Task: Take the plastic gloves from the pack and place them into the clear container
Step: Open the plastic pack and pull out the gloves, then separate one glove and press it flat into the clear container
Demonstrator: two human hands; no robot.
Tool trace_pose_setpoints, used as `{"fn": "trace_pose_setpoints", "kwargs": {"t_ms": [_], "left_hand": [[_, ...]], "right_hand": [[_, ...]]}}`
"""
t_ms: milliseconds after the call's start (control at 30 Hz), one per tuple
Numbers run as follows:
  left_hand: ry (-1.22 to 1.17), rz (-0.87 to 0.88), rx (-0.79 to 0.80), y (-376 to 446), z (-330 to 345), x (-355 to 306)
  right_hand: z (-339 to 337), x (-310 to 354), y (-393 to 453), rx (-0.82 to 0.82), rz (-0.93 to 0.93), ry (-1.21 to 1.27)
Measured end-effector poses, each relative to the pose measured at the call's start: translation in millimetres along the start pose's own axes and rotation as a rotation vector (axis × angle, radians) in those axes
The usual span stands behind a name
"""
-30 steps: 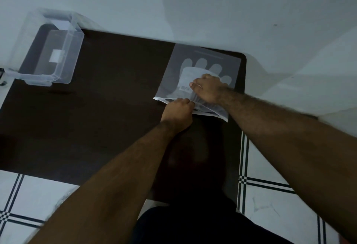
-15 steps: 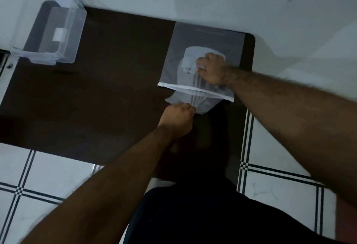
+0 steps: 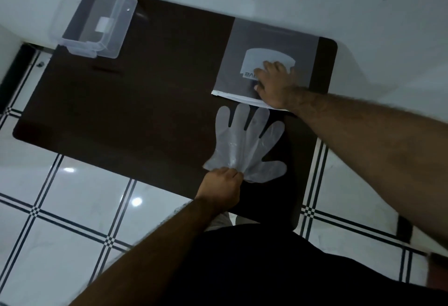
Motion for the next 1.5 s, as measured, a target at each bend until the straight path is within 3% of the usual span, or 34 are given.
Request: {"fn": "trace_pose_setpoints", "kwargs": {"t_ms": [167, 267, 400, 533, 967, 1267, 1500], "left_hand": [[-0.007, 0.011, -0.021, -14.0, 3.3, -0.7], [0.022, 0.059, -0.011, -22.5, 5.3, 4.5], [0.075, 0.110, 0.018, -28.8, 7.4, 13.5], [0.113, 0.133, 0.046, -31.5, 7.5, 22.8], [0.052, 0.201, 0.001, -56.2, -4.8, 51.8], [-0.247, -0.272, -0.044, -70.6, -26.5, 101.7], [-0.439, -0.531, -0.060, -72.8, -32.4, 130.7]], "right_hand": [[28.5, 37.7, -72.3, -0.252, -0.191, -0.042], [60.8, 52.7, -121.5, -0.285, -0.312, -0.026], [103.9, 73.1, -174.7, -0.207, -0.386, -0.035], [127.7, 91.9, -197.1, -0.067, -0.325, -0.036], [118.7, 102.7, -197.8, -0.016, -0.286, -0.069], [111.4, 157.8, -182.0, -0.246, -0.183, 0.115], [114.7, 223.1, -148.0, -0.203, -0.061, 0.165]]}}
Point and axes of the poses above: each hand's wrist, its own y-axis towards the middle knuckle, its own z-axis out of the palm, x = y × z, the point moved 1 cm from there along y, towards the middle knuckle, and after that the axes turned 6 degrees about -z, right-handed, at the moved point
